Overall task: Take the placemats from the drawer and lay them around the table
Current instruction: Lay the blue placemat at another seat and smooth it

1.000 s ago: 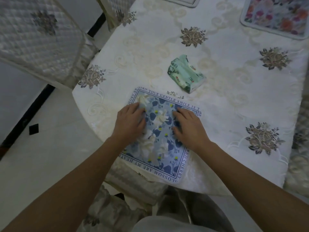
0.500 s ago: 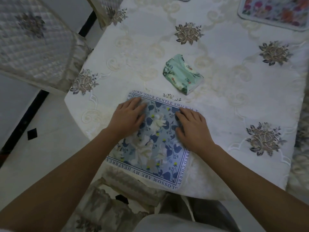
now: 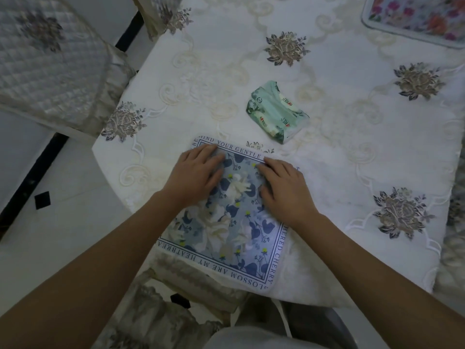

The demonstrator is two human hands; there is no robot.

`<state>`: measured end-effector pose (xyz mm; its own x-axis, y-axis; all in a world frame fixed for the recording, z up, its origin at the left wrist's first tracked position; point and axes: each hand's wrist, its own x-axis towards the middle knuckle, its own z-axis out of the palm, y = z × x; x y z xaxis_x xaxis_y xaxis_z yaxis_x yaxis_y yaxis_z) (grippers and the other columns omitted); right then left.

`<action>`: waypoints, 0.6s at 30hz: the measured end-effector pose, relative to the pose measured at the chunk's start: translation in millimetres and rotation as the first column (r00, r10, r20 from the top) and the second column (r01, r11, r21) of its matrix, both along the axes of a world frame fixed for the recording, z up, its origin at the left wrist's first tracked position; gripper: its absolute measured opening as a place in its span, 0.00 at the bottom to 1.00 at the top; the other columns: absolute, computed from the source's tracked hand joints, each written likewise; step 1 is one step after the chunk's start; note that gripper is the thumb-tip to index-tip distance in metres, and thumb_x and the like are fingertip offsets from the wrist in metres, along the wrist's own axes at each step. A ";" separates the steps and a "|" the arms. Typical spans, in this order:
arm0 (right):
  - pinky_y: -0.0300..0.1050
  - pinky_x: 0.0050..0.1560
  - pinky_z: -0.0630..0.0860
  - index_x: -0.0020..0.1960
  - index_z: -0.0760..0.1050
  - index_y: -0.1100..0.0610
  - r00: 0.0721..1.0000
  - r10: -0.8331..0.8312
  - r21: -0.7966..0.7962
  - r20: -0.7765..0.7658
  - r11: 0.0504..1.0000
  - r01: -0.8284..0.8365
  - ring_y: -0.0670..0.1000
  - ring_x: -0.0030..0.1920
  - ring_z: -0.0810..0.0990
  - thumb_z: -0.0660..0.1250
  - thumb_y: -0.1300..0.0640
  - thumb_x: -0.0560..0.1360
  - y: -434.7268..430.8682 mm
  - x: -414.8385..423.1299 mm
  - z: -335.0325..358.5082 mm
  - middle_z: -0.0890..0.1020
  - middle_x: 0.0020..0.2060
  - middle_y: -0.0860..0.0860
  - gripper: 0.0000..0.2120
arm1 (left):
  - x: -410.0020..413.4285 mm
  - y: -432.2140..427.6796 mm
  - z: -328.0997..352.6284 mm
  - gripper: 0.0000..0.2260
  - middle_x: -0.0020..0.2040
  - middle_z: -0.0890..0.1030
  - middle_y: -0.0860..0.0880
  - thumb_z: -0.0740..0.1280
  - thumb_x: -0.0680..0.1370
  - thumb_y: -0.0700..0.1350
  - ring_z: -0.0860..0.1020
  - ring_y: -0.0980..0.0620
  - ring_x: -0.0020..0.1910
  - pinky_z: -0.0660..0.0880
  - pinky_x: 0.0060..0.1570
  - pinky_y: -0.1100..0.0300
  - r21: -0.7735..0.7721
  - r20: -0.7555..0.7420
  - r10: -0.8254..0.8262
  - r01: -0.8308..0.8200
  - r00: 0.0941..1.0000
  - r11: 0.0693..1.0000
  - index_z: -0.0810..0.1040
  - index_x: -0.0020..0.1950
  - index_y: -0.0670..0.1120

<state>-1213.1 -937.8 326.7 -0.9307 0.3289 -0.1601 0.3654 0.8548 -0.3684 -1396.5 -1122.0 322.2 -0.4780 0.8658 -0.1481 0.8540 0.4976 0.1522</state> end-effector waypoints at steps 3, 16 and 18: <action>0.53 0.72 0.60 0.74 0.67 0.54 0.999 -0.041 0.003 0.017 0.999 0.041 0.56 0.73 0.64 0.63 0.53 0.78 4.1 20.4 0.4 0.68 0.74 0.52 0.24 | -8.6 -11.6 2.4 0.23 0.75 0.69 0.45 0.54 0.82 0.55 0.67 0.43 0.73 0.64 0.68 0.47 -0.032 -0.019 0.060 -0.061 0.998 0.998 0.69 0.75 0.50; 0.51 0.72 0.59 0.73 0.68 0.54 1.000 0.009 0.029 -0.010 1.000 -0.009 0.55 0.73 0.64 0.61 0.54 0.79 -3.7 -9.4 -2.4 0.68 0.74 0.52 0.23 | 5.8 11.9 3.1 0.21 0.76 0.68 0.46 0.55 0.83 0.54 0.66 0.44 0.73 0.62 0.70 0.48 0.001 0.000 -0.030 0.030 1.000 1.000 0.70 0.74 0.49; 0.51 0.71 0.60 0.73 0.68 0.54 0.999 -0.038 0.029 -0.017 0.999 0.038 0.54 0.72 0.65 0.60 0.54 0.79 2.8 6.6 -1.7 0.68 0.73 0.51 0.22 | -4.9 -3.3 4.6 0.23 0.77 0.67 0.46 0.53 0.82 0.55 0.66 0.44 0.74 0.64 0.68 0.47 -0.020 -0.006 0.014 -0.014 1.000 1.000 0.70 0.75 0.49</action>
<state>-1206.5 -935.0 325.0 -0.9199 0.3685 -0.1343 0.3920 0.8508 -0.3500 -1401.4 -1125.3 326.8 -0.4910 0.8558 -0.1627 0.8478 0.5124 0.1366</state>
